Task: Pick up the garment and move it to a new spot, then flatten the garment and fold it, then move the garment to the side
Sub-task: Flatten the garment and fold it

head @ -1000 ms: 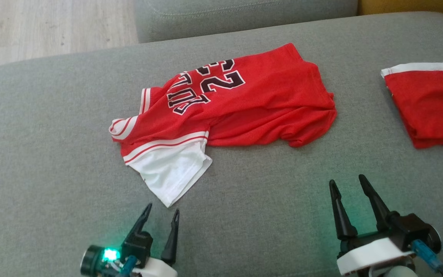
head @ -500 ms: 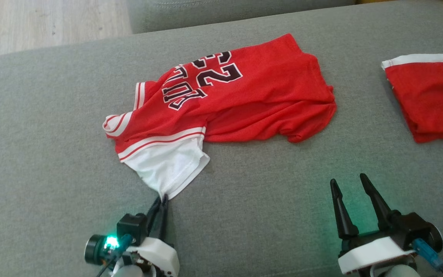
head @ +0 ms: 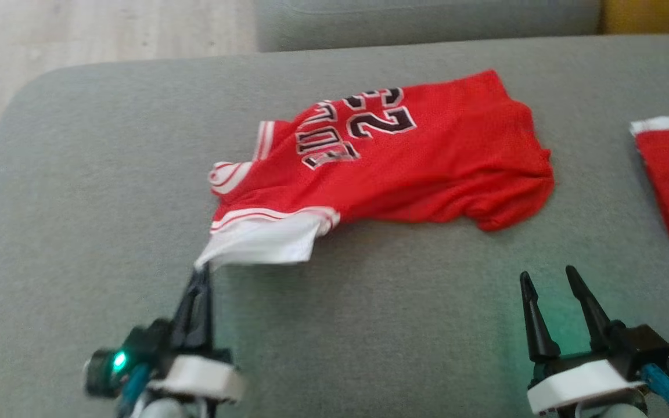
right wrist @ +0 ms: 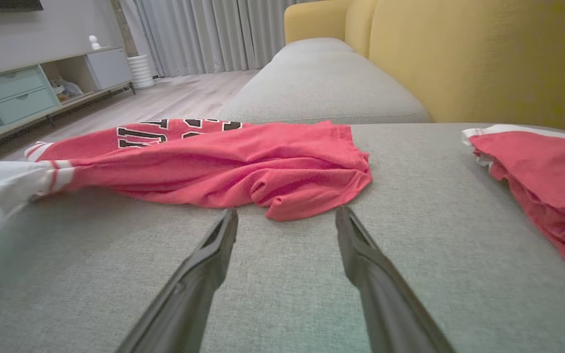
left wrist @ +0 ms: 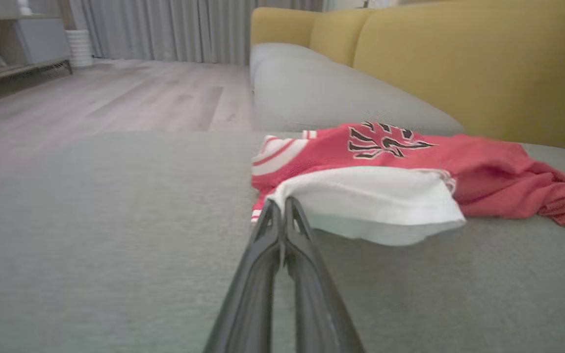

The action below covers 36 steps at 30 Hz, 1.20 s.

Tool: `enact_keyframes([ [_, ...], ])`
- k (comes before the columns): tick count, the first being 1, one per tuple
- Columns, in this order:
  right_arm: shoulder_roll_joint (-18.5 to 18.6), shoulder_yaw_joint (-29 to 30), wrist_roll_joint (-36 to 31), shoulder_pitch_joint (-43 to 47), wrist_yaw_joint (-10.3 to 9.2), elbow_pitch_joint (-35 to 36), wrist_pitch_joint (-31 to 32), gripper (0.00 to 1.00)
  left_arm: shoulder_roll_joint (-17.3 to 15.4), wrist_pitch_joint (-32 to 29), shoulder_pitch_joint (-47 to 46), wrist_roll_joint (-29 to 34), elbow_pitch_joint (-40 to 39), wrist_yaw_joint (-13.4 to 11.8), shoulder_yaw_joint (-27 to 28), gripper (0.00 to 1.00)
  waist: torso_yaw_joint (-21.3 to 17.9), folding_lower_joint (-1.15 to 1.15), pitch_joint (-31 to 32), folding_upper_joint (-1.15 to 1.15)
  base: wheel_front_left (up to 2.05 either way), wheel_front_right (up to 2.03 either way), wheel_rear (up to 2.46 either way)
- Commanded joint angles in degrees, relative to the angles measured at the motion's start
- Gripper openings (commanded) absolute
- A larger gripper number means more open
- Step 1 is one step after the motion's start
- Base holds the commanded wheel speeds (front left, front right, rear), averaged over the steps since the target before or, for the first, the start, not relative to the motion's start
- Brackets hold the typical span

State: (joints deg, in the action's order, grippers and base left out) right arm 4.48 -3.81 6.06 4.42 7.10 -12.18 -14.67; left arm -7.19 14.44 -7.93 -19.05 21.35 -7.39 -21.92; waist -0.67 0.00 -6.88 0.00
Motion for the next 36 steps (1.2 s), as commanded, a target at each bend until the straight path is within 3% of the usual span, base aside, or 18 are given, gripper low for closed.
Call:
enact_keyframes([
  [1,1.09,-0.92,0.15,-0.3,0.39,1.34,-0.33,1.0,-1.73,0.55,1.51,0.77,-3.87,-0.86,3.36,0.0,2.69,0.0,1.29,0.0,0.0,0.0,0.0],
  [8,1.44,-0.74,0.23,0.74,0.39,0.69,-0.33,1.0,-4.88,0.56,9.31,0.89,-14.55,-3.57,10.7,0.0,6.86,0.0,2.57,0.0,0.0,0.0,0.0],
  [17,3.48,-3.1,1.89,-3.33,0.39,-1.88,-0.33,1.0,-6.44,0.55,10.48,0.62,-17.51,-4.44,12.91,0.0,10.28,0.0,1.75,0.0,0.0,0.0,0.0],
  [24,7.0,-7.0,5.53,-13.09,0.39,-10.99,-0.33,1.0,-6.6,0.51,8.43,0.97,-17.6,-4.32,12.25,0.0,11.71,0.0,-0.17,0.0,0.0,0.0,0.0],
  [32,10.28,-15.78,11.2,-21.49,0.39,-22.84,-0.23,0.97,-6.45,0.03,6.6,1.45,-17.53,-4.12,10.93,0.0,13.13,0.0,-1.36,0.0,0.0,0.0,0.0],
  [33,11.2,-19.63,13.73,-23.34,0.39,-24.66,0.05,0.1,-6.49,-0.15,6.11,1.54,-17.61,-4.13,10.71,0.0,13.39,0.0,-1.45,0.0,0.0,0.0,0.0],
  [34,11.77,-21.09,14.92,-24.26,0.39,-25.01,0.0,0.0,-6.54,-0.16,5.86,1.62,-17.7,-4.13,10.62,0.0,13.49,0.0,-1.42,0.0,0.0,0.0,0.0],
  [36,13.17,-23.04,16.06,-25.85,0.39,-25.12,-0.17,0.0,-6.72,-0.12,5.4,1.9,-17.93,-4.08,10.43,0.0,13.56,0.0,-0.87,0.0,0.0,0.0,0.0],
])
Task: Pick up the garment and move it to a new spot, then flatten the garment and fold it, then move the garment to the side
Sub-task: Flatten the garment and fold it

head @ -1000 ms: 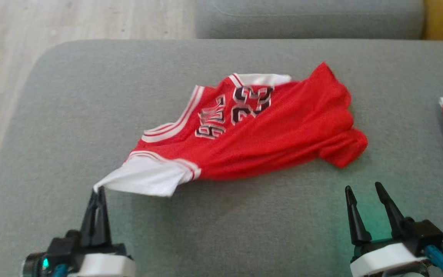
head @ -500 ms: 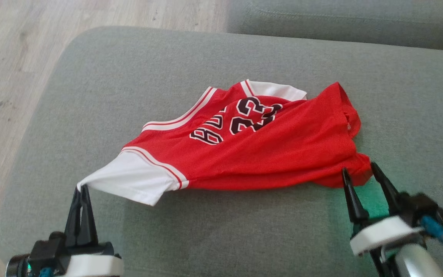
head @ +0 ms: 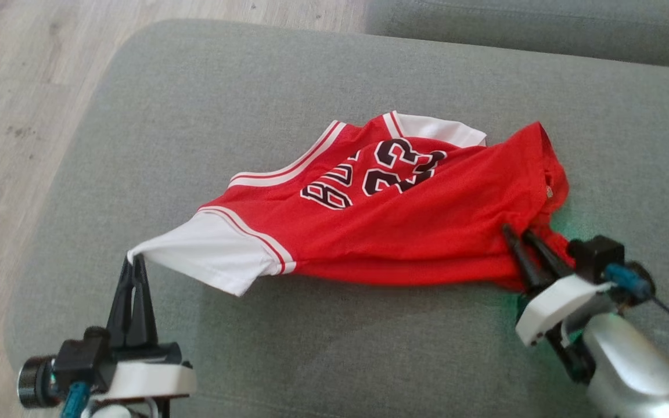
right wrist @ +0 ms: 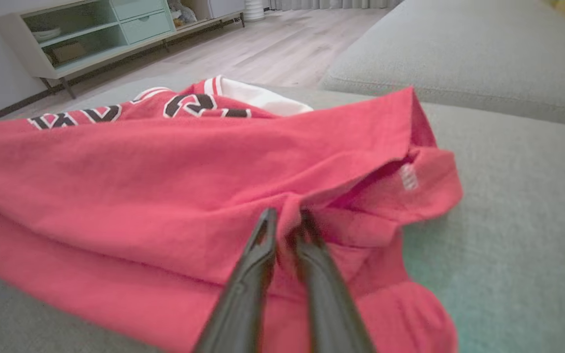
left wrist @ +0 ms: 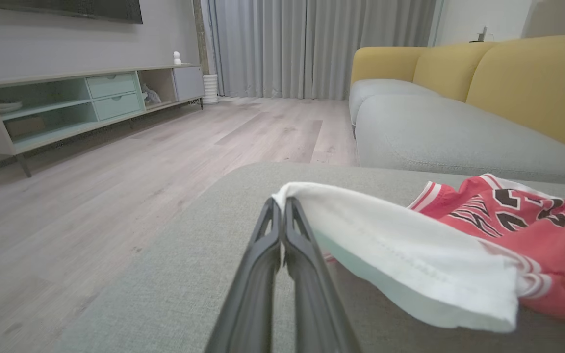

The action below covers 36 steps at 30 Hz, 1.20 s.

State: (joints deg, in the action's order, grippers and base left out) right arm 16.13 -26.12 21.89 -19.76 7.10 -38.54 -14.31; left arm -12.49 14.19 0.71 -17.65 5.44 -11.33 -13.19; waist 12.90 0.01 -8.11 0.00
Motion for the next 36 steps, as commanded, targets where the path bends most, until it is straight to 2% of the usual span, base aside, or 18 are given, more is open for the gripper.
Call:
enact_keyframes([
  [1,2.02,-1.08,0.35,-2.3,0.39,1.56,-0.6,0.0,-1.58,0.17,-3.38,0.64,-2.23,-0.15,1.72,0.0,-0.1,-0.01,0.79,0.0,0.0,0.0,0.0],
  [8,3.8,4.71,0.34,-1.98,0.39,10.12,-0.67,0.0,-3.99,0.41,-4.74,1.85,-5.98,0.28,2.63,0.0,-1.3,-0.01,5.19,0.0,0.0,0.0,0.0],
  [14,7.64,11.05,1.39,0.91,0.39,20.17,-0.68,0.0,-7.86,-0.37,-7.42,1.72,-13.81,2.19,4.22,0.0,-3.21,-0.01,9.78,0.0,0.0,0.0,0.0],
  [18,10.2,16.28,1.44,4.76,0.39,29.45,-0.22,0.0,-9.81,-2.9,-8.17,1.22,-20.64,2.42,5.44,0.0,-4.74,-0.01,11.2,0.0,0.0,0.0,0.0],
  [23,10.38,23.98,0.83,13.17,0.39,44.63,6.63,0.0,-10.3,-6.89,-8.46,-0.33,-29.39,2.21,5.69,0.0,-5.62,-0.01,11.58,0.0,0.0,0.0,0.0],
  [26,9.3,24.37,1.97,18.28,0.39,50.37,13.41,0.0,-10.19,-10.26,-8.03,-1.62,-31.15,2.5,4.41,0.0,-5.66,-0.01,11.2,0.0,0.0,0.0,0.0],
  [28,8.72,23.28,2.48,20.93,0.39,50.77,17.05,0.0,-10.36,-12.16,-7.23,-2.21,-29.94,2.86,3.42,0.0,-5.51,-0.01,10.47,0.0,0.0,0.0,0.0],
  [31,6.87,21.27,4.16,23.11,0.39,46.71,20.16,0.0,-9.11,-13.94,-5.81,-4.56,-26.3,3.43,1.77,0.0,-4.89,-0.01,8.8,0.0,0.0,0.0,0.0],
  [36,5.28,15.44,7.67,19.74,0.39,34.7,18.77,0.0,-6.96,-13.22,-6.08,-6.94,-17.55,5.72,-1.06,0.0,-3.87,-0.01,4.56,0.0,0.0,0.0,0.0],
])
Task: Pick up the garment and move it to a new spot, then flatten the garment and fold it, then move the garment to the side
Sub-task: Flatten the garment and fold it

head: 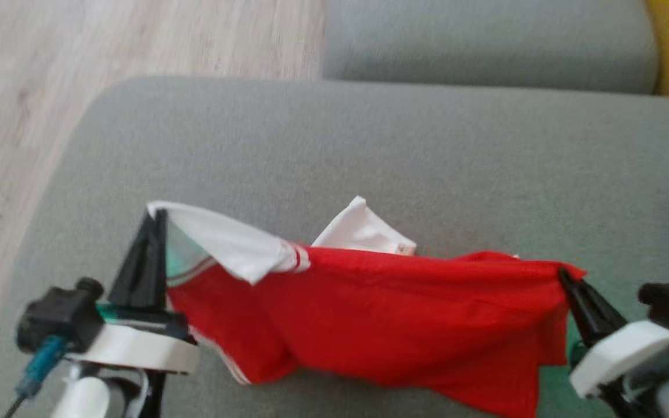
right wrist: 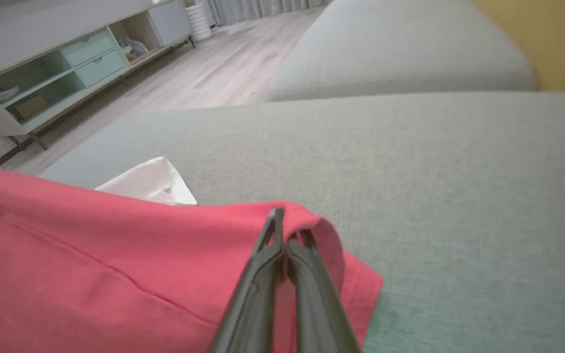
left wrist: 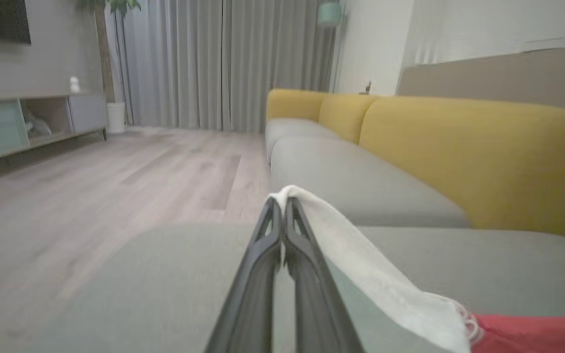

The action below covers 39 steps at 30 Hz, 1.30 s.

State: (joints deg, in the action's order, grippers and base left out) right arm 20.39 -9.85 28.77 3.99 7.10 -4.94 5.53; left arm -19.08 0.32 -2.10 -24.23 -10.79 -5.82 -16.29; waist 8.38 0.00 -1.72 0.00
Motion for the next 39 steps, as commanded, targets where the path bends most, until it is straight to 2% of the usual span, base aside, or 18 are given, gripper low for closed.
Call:
enact_keyframes([
  [1,0.73,-2.03,1.35,-5.33,0.39,-1.58,-2.19,0.0,0.21,1.39,-3.7,-0.68,0.45,0.58,1.72,0.0,0.72,0.0,-2.47,0.0,0.0,0.0,0.0],
  [2,0.58,-3.19,1.46,-6.6,0.39,-4.19,-3.46,0.0,0.74,2.29,-4.22,-0.8,2.12,0.91,1.44,0.0,0.79,0.0,-3.0,0.0,0.0,0.0,0.0],
  [3,0.33,-4.13,1.57,-7.75,0.39,-6.7,-4.8,0.27,1.27,3.24,-4.77,-0.77,3.61,1.15,1.16,0.0,0.87,0.0,-3.4,0.0,0.0,0.0,0.0],
  [4,-0.01,-4.65,1.74,-8.76,0.39,-8.96,-6.31,1.0,1.74,4.15,-5.3,-0.7,5.01,1.35,0.92,0.0,0.92,0.0,-3.7,0.0,0.0,0.0,0.0],
  [9,-0.18,-8.21,4.97,-10.06,0.39,-14.09,-11.96,1.0,3.29,7.94,-7.48,-0.11,9.86,1.19,0.8,0.0,0.75,0.0,-4.26,0.0,0.0,0.0,0.0],
  [19,3.58,-13.41,12.54,-7.78,0.39,-13.01,-16.56,1.0,3.58,10.93,-8.25,-0.19,13.12,0.83,1.62,0.0,-0.53,0.0,-5.3,0.0,0.0,0.0,0.0],
  [27,7.08,-18.65,13.44,-10.96,0.39,-14.37,-16.82,1.0,3.78,11.55,-8.56,-0.27,14.14,0.84,1.24,0.0,-0.02,0.0,-5.61,0.0,0.0,0.0,0.0],
  [31,9.36,-21.33,11.82,-11.81,0.39,-15.6,-17.21,1.0,3.72,11.59,-8.9,-0.35,14.45,1.04,0.94,0.0,0.69,0.0,-5.61,0.0,0.0,0.0,0.0],
  [39,11.44,-22.26,8.88,-11.72,0.39,-17.08,-18.64,1.0,3.41,11.67,-9.18,-0.43,14.64,1.12,0.6,0.0,1.58,0.0,-5.67,0.0,0.0,0.0,0.0],
])
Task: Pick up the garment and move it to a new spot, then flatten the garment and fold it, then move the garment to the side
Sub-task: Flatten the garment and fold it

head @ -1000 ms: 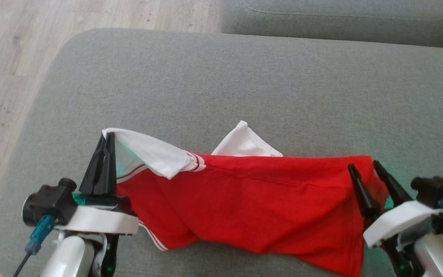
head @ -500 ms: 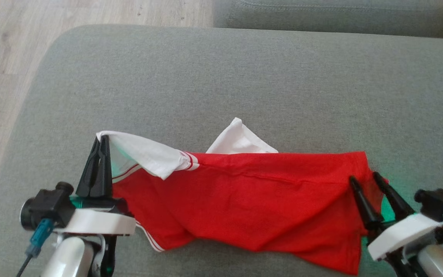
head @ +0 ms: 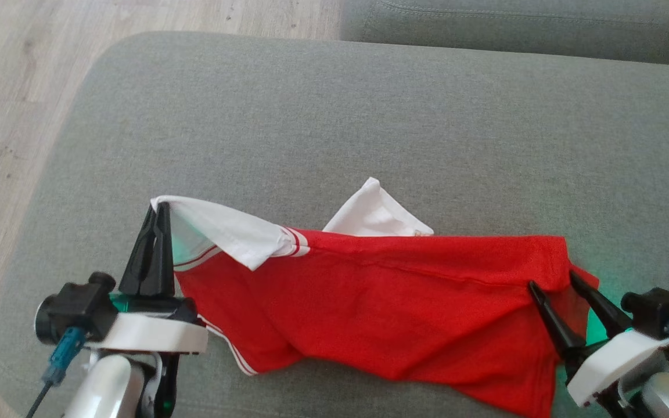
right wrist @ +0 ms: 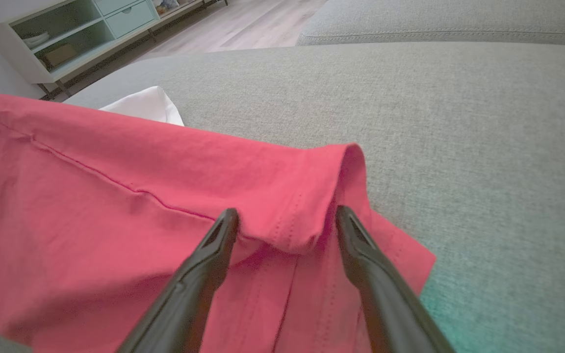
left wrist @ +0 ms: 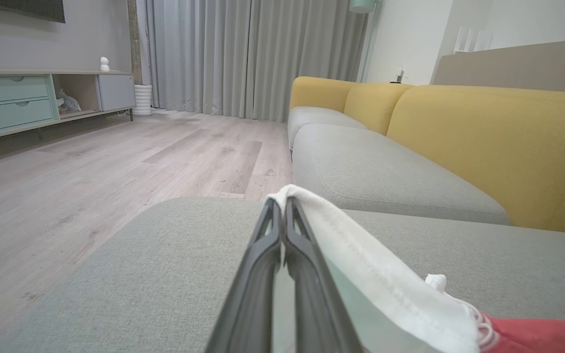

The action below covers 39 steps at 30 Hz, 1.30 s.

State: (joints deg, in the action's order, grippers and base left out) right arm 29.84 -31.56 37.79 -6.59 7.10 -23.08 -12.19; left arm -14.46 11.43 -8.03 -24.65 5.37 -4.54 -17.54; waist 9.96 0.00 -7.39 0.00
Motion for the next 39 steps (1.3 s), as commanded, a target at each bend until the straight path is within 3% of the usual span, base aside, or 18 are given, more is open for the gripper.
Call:
enact_keyframes([
  [1,2.03,-0.62,0.13,-1.0,0.39,1.12,-0.95,1.0,-1.21,0.59,-3.24,-0.02,-1.49,-0.19,1.81,0.0,0.07,0.0,0.02,0.0,0.0,0.0,0.0],
  [5,3.21,0.58,1.74,0.4,0.39,2.46,-1.45,1.0,-1.27,0.65,-3.3,-0.14,-1.5,-0.25,1.61,0.0,0.68,0.0,0.02,0.0,0.0,0.0,0.0],
  [15,6.87,3.37,-2.56,5.17,0.39,7.55,-0.98,1.0,-1.85,0.69,-3.44,-0.32,-2.05,-1.0,1.94,0.0,0.79,0.0,-0.56,0.0,0.0,0.0,0.0],
  [30,6.61,2.88,-8.72,4.51,0.39,8.25,0.61,1.0,-1.93,0.66,-4.65,-0.47,-1.82,-0.95,1.15,0.0,2.04,0.0,-1.54,0.0,0.0,0.0,0.0],
  [32,6.39,2.31,-8.76,4.21,0.39,7.93,0.47,0.7,-1.9,0.61,-4.74,-0.5,-1.78,-0.96,0.97,0.0,2.2,0.0,-1.6,0.0,0.0,0.0,0.0],
  [33,6.34,2.02,-8.7,4.06,0.39,7.81,0.39,0.42,-1.89,0.6,-4.78,-0.51,-1.72,-0.95,0.89,0.0,2.25,0.0,-1.64,0.0,0.0,0.0,0.0],
  [35,6.26,1.71,-8.74,3.67,0.39,7.7,0.1,0.0,-1.88,0.63,-4.91,-0.53,-1.6,-0.94,0.76,0.0,2.33,0.0,-1.66,0.0,0.0,0.0,0.0],
  [39,6.22,1.87,-9.21,3.11,0.39,7.77,-0.75,0.0,-2.0,0.71,-4.99,-0.58,-1.21,-0.93,0.62,0.0,2.12,0.0,-1.06,0.0,0.0,0.0,0.0],
])
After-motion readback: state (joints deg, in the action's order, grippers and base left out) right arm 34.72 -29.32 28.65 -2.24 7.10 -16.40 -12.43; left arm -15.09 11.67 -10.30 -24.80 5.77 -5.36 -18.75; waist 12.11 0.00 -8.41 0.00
